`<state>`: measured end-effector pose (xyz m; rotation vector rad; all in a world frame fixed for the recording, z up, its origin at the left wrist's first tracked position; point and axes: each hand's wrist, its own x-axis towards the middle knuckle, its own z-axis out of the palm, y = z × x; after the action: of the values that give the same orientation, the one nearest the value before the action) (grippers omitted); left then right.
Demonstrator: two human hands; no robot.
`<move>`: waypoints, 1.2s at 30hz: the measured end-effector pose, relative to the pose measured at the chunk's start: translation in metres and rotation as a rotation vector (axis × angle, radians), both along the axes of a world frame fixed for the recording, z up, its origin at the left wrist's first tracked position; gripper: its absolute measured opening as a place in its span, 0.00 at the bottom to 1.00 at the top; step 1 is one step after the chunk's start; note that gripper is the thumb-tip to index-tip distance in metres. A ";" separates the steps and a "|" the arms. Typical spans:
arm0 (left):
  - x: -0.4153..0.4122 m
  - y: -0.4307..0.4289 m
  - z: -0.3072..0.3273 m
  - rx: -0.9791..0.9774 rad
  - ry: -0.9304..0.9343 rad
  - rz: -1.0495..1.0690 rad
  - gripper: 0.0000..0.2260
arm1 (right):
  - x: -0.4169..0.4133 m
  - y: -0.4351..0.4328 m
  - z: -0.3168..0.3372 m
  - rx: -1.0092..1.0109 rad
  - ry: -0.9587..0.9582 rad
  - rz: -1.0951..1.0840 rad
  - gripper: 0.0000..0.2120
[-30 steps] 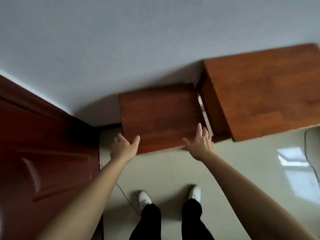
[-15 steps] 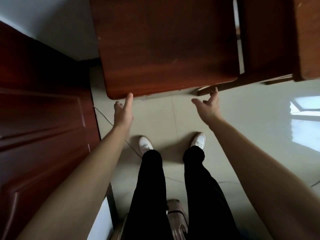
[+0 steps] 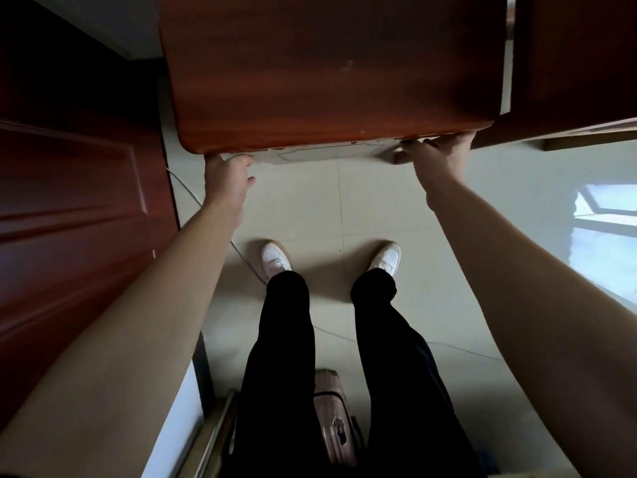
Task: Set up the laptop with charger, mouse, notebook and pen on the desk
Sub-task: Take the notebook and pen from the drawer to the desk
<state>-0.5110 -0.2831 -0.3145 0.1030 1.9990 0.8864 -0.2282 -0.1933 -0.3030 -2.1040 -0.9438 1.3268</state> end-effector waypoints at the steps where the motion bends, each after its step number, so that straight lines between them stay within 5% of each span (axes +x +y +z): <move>1: 0.001 -0.001 -0.002 0.015 0.003 0.014 0.24 | 0.002 -0.001 -0.001 0.009 0.010 -0.002 0.38; 14: 0.033 -0.067 0.015 -0.050 0.013 -0.088 0.25 | 0.029 -0.058 0.014 -0.115 0.016 0.025 0.43; 20: 0.047 -0.103 0.029 -0.090 -0.305 0.121 0.27 | 0.032 -0.103 0.019 -0.168 0.264 -0.274 0.36; 24: 0.046 -0.108 0.034 0.039 -0.602 0.252 0.06 | 0.033 -0.104 0.010 -0.143 0.208 -0.360 0.28; 26: 0.047 -0.104 0.035 0.115 -0.706 0.411 0.09 | 0.032 -0.103 0.005 -0.136 0.193 -0.378 0.27; 36: 0.063 -0.089 0.013 -0.082 -0.383 0.407 0.17 | 0.042 -0.109 -0.011 -0.267 0.223 -0.442 0.16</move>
<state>-0.4477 -0.3719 -0.3015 -0.5013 1.7139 0.9886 -0.1859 -0.3023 -0.3137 -2.1309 -0.1979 1.4630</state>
